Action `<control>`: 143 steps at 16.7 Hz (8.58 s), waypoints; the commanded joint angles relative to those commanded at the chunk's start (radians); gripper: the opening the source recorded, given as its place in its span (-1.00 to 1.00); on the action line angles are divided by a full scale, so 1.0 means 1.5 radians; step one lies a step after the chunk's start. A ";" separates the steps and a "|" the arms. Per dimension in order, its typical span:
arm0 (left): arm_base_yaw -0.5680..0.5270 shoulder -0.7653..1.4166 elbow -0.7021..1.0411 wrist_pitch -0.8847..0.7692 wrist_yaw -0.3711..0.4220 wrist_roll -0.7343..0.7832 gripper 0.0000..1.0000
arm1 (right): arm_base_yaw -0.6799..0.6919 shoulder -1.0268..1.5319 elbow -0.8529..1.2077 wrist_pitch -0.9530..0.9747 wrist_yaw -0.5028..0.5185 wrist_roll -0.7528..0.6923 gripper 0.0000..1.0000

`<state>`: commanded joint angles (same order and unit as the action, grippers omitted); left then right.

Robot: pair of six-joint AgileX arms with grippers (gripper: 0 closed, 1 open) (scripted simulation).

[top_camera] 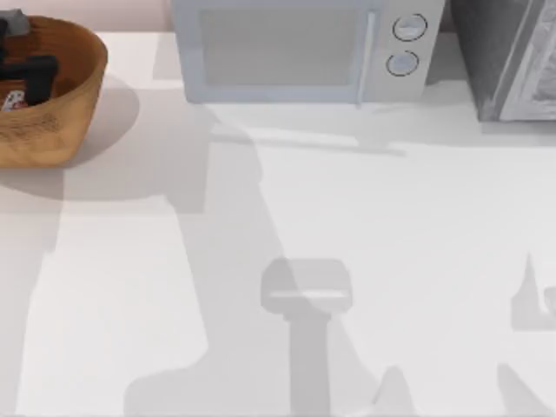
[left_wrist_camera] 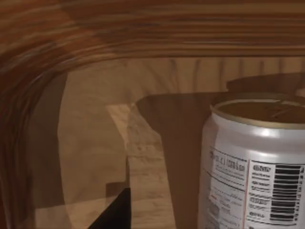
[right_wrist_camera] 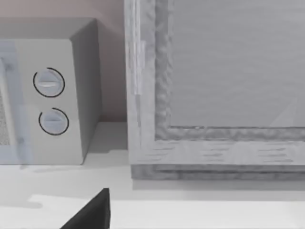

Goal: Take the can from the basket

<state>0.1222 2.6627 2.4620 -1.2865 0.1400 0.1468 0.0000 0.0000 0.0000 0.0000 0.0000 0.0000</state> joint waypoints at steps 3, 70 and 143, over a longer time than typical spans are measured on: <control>0.000 0.000 0.000 0.000 0.000 0.000 -0.06 | 0.000 0.000 0.000 0.000 0.000 0.000 1.00; -0.116 -1.412 -1.476 1.070 0.034 -0.079 -1.00 | 0.000 0.000 0.000 0.000 0.000 0.000 1.00; -0.230 -0.096 -0.898 1.762 0.838 -0.065 0.51 | 0.000 0.000 0.000 0.000 0.000 0.000 1.00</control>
<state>-0.2228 2.5191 1.1150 1.3560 1.3967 0.0491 0.0000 0.0000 0.0000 0.0000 0.0000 0.0000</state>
